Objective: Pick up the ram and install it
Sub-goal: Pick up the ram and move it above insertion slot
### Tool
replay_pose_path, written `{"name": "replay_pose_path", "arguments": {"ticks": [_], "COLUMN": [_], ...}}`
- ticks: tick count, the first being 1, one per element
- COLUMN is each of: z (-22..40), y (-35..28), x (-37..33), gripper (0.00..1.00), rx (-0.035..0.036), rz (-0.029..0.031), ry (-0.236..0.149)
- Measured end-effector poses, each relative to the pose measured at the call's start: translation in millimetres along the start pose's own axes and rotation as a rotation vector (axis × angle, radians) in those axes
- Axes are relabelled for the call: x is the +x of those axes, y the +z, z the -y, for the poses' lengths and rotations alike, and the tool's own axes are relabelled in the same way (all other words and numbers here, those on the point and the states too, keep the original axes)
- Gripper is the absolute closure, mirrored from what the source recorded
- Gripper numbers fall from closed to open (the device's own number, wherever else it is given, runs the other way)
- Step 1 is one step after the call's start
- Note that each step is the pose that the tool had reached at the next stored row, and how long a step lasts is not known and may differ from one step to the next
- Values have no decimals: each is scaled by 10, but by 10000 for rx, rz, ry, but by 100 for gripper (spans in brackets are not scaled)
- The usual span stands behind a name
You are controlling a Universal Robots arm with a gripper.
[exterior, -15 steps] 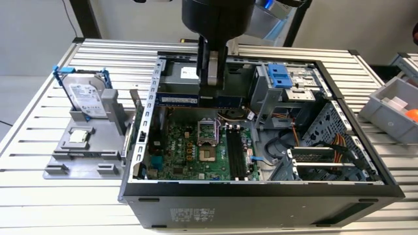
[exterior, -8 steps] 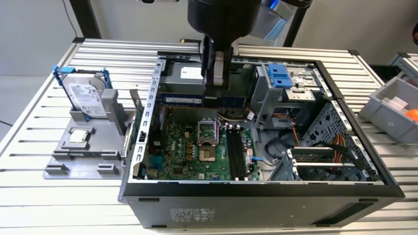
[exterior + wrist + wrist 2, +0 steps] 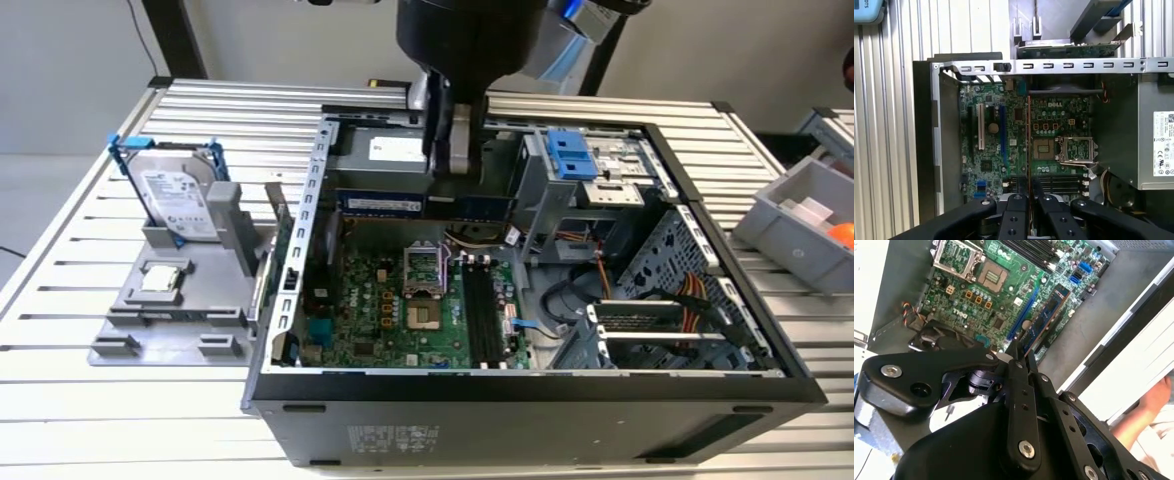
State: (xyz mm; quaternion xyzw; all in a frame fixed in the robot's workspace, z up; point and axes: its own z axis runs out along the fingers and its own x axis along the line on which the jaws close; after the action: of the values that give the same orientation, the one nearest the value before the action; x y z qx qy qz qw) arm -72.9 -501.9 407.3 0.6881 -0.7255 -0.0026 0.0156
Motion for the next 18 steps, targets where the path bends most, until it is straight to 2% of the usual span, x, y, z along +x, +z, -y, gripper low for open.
{"name": "replay_pose_path", "arguments": {"ticks": [9, 18], "z": [111, 294], "y": [3, 5], "x": [-16, -132], "gripper": [100, 100], "rx": [2, 0], "rz": [1, 1], "ry": [4, 53]}}
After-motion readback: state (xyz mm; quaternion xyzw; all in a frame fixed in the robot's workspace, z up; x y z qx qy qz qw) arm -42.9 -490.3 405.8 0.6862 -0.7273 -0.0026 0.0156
